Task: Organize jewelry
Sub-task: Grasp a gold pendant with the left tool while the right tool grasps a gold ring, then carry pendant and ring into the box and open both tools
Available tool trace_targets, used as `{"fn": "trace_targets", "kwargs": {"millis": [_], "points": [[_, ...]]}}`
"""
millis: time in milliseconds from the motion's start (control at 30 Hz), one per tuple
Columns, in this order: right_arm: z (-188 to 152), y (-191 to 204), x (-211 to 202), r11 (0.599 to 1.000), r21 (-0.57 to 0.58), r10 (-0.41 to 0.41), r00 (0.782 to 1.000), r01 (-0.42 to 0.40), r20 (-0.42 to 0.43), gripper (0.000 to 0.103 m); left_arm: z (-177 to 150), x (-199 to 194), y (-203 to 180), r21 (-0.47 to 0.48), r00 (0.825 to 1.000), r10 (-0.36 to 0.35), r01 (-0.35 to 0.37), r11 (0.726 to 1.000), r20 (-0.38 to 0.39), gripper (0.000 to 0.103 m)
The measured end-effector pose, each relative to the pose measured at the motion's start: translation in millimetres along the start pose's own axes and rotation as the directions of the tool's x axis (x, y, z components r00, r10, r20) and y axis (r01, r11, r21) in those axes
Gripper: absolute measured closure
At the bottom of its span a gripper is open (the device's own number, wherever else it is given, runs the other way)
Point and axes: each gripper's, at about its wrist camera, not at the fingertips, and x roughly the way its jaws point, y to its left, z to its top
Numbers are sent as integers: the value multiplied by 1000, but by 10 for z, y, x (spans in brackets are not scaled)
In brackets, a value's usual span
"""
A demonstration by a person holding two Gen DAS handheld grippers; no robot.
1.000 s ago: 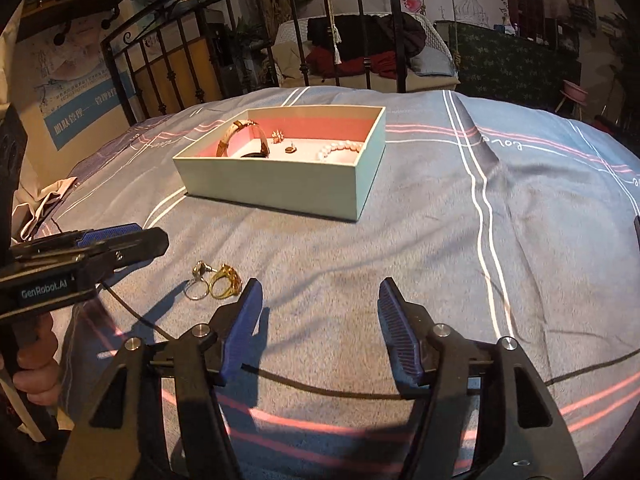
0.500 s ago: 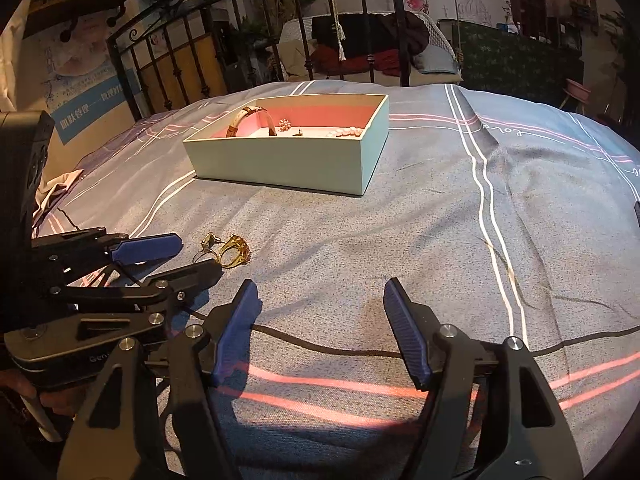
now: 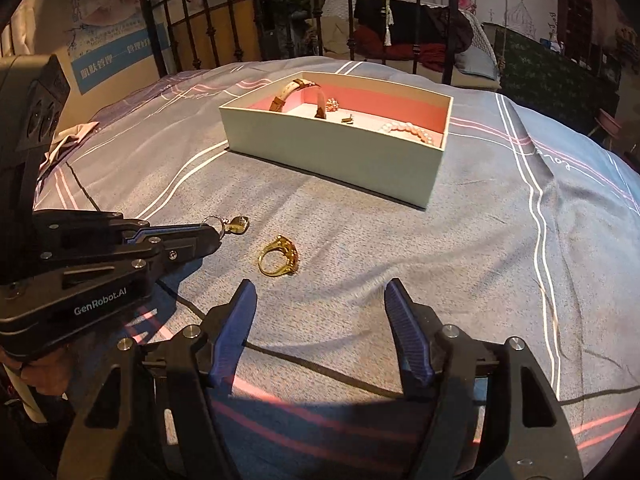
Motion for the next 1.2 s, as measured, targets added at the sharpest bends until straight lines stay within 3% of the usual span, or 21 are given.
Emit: {"fn": "trace_targets", "kwargs": {"millis": [133, 233, 267, 767, 1033, 1200], "points": [[127, 83, 123, 999, -37, 14, 1000, -15, -22, 53, 4, -10, 23, -1, 1000, -7, 7, 1000, -5, 100], [167, 136, 158, 998, -64, 27, 999, -29, -28, 76, 1, -15, 35, -4, 1000, -11, 11, 1000, -4, 100], [167, 141, 155, 998, -65, 26, 999, -28, -27, 79, 1, -16, 35, -5, 1000, -11, 11, 1000, -3, 100], [130, 20, -58, 998, 27, 63, 997, -65, 54, 79, 122, -63, 18, 6, 1000, 9, -9, 1000, 13, 100], [507, -84, -107, 999, 17, 30, 993, -32, 117, 79, 641, -168, -67, 46, 992, 11, -17, 999, 128, 100], [803, -235, -54, 999, 33, -1, 989, -4, 145, 79, 947, -88, -89, 65, 989, 8, -18, 998, 151, 100]]}}
